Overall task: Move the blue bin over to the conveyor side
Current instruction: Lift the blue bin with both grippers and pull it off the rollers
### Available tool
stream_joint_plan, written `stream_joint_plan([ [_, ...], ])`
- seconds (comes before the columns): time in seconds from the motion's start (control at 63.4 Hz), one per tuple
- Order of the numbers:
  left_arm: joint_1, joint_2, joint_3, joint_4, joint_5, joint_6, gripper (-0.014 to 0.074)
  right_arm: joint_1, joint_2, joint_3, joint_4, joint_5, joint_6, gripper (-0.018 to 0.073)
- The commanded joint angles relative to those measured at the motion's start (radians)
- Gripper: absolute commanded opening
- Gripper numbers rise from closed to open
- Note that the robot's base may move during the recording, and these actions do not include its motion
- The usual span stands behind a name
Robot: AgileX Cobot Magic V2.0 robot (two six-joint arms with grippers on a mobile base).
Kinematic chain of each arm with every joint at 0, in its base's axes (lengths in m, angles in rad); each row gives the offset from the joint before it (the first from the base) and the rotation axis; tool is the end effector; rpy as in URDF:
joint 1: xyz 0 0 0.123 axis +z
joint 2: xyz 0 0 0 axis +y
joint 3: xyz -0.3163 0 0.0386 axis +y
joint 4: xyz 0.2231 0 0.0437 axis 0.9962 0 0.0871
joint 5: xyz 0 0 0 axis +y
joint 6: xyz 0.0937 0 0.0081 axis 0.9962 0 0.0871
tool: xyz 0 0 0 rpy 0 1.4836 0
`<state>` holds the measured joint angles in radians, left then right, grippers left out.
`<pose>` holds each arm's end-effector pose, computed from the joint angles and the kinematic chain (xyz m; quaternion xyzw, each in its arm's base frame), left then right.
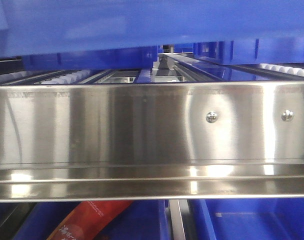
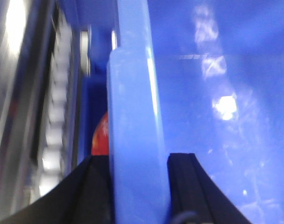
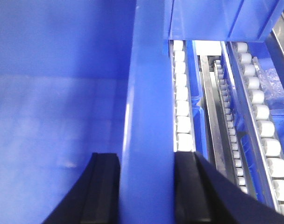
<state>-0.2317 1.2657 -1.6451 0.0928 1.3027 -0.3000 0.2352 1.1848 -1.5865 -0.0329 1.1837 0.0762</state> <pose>0.1924 -0.0367 0.4900 -0.0364 0.9316 -0.0497 0.3583 0.1729 0.0385 0.4978 -0.0711 0.9027 0.0495 0.4215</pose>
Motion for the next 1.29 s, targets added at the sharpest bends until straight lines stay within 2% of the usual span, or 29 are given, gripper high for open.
stream_joint_plan([
  [0.0,-0.014,-0.036,-0.014,-0.033,-0.099,0.001,-0.0020,0.006,-0.022,-0.015,0.013,-0.102,-0.006,-0.0081],
  [0.552,-0.014,-0.035,-0.014,-0.035,-0.147,0.001,-0.0020,0.006,-0.020,-0.013,0.018,-0.056,-0.006,-0.0081],
  [1.277,-0.014,-0.035,-0.014,-0.035,-0.162,0.001,-0.0020,0.006,-0.020,-0.013,0.018,-0.067,-0.006,-0.0081],
])
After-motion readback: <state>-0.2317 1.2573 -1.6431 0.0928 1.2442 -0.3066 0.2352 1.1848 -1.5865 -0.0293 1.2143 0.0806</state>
